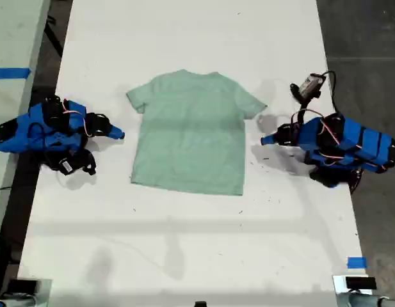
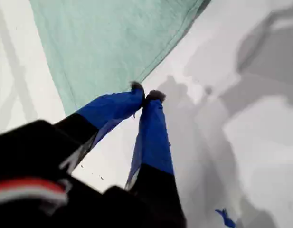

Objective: Fold tshirt

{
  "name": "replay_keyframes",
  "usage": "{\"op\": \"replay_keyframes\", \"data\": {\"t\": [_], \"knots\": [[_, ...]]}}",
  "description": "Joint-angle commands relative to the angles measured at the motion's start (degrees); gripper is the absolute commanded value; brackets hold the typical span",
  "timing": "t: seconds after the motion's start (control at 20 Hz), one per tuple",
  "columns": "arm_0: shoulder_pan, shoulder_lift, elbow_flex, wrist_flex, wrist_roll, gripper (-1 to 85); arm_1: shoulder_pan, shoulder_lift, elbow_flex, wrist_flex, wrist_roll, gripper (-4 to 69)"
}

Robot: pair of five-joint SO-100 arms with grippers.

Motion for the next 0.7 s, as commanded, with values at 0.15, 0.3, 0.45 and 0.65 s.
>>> {"op": "replay_keyframes", "data": {"t": [0.15, 0.3, 0.45, 0.65], "knots": [[5.5, -0.1, -0.5, -7.6, -14.2, 0.1, -6.0, 0.4, -1.7, -2.0, 38.9, 0.6], [5.5, -0.1, -0.5, -7.9, -14.2, 0.1, -6.4, 0.4, -1.6, -1.9, 38.9, 0.6], [5.1, -0.1, -0.8, -7.7, -15.0, 0.1, -7.0, 0.4, -2.3, -1.3, 38.9, 0.5], [3.5, -0.3, -2.9, -4.7, -17.0, 0.0, -7.3, 0.3, -5.2, 0.6, 37.5, 0.4]]}}
